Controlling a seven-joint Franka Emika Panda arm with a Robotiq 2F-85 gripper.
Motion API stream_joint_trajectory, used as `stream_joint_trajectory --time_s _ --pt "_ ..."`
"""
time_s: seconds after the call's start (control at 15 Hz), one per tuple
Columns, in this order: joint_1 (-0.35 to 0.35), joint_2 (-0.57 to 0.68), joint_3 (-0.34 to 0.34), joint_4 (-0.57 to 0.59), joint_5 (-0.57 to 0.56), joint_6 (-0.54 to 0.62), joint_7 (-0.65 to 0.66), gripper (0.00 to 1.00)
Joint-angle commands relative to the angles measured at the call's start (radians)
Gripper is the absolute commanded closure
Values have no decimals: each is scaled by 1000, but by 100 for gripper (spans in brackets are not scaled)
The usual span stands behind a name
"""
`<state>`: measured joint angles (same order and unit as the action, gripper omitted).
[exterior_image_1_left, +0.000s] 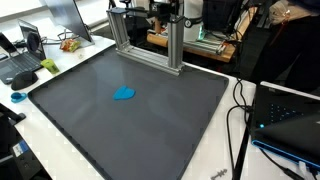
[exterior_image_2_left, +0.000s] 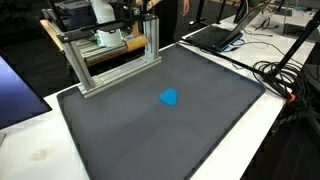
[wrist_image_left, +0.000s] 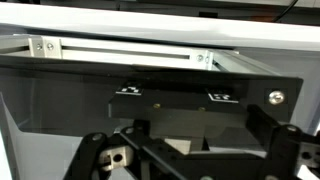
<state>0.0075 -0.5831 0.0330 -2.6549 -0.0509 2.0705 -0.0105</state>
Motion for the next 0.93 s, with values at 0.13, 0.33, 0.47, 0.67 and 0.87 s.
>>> stream_joint_trajectory --time_s 0.13,0.33,0.47,0.67,0.87 --pt "-15 -33 14 -28 -70 20 27 0" --pt "-15 -36 5 -27 -69 23 33 0" --pt "-6 -41 -8 -19 -38 11 26 0" --pt "-18 -51 -3 -17 -48 28 56 0" --pt "-15 -66 3 -11 -49 19 75 0"
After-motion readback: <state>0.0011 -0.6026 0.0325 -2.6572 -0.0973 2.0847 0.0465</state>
